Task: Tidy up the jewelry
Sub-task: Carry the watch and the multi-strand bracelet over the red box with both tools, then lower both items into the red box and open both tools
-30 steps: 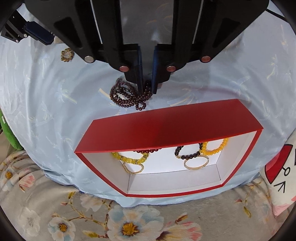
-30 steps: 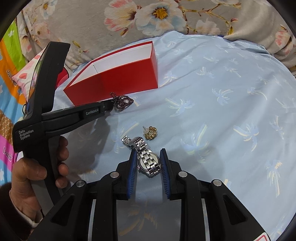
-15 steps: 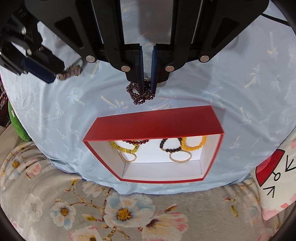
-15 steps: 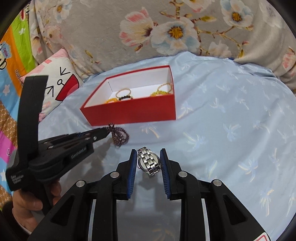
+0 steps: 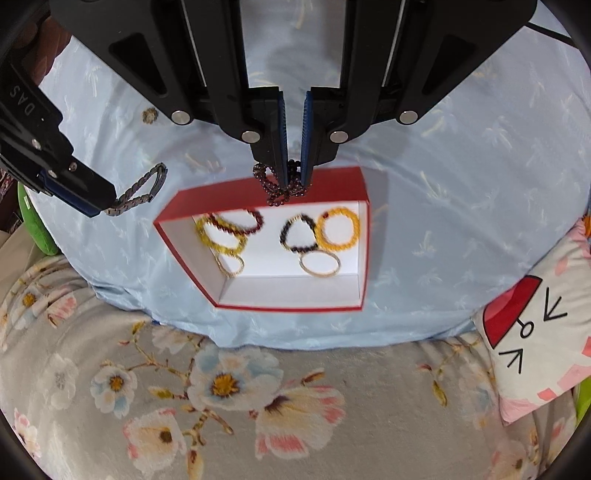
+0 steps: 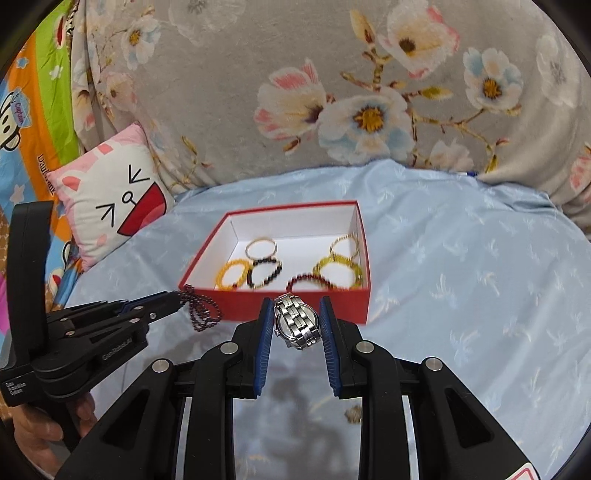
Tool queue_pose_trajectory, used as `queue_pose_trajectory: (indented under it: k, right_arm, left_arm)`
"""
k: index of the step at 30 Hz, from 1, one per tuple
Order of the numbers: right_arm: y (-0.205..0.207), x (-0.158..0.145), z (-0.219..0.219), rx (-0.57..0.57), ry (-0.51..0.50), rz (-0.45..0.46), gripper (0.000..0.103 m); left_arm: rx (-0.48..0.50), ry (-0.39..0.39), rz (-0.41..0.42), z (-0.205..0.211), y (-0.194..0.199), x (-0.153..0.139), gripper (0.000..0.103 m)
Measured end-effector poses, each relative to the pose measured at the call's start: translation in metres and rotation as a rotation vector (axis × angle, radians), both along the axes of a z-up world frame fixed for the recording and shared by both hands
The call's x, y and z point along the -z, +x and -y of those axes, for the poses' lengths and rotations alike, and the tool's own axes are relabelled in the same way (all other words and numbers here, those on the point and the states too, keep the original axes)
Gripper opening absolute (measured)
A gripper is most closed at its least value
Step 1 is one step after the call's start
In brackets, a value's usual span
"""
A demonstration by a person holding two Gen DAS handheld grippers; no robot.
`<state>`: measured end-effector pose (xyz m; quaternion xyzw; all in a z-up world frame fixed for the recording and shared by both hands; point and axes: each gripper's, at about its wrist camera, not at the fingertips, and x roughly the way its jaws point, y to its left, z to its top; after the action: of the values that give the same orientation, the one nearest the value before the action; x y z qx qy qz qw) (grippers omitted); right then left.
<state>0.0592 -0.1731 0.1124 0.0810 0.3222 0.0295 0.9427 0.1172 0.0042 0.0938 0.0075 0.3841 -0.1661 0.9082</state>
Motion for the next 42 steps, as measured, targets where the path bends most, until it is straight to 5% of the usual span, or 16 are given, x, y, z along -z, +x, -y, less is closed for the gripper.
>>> queue_pose_trajectory:
  k: [13,34,42]
  right_arm:
    - [0.088,-0.021,0.011,0.044,-0.028,0.040,0.024]
    - [0.176,0.042,-0.023,-0.029,-0.102,-0.075,0.024]
    - [0.166,0.035,-0.020,-0.021,-0.068,-0.044,0.037]
  left_arm:
    - [-0.013,0.009,0.066,0.005,0.071,-0.031,0.007]
    - [-0.048,0.007,-0.057,0.015,0.155,0.027,0.007]
    - [-0.044,0.034,-0.017,0.022,0.147,0.022,0.028]
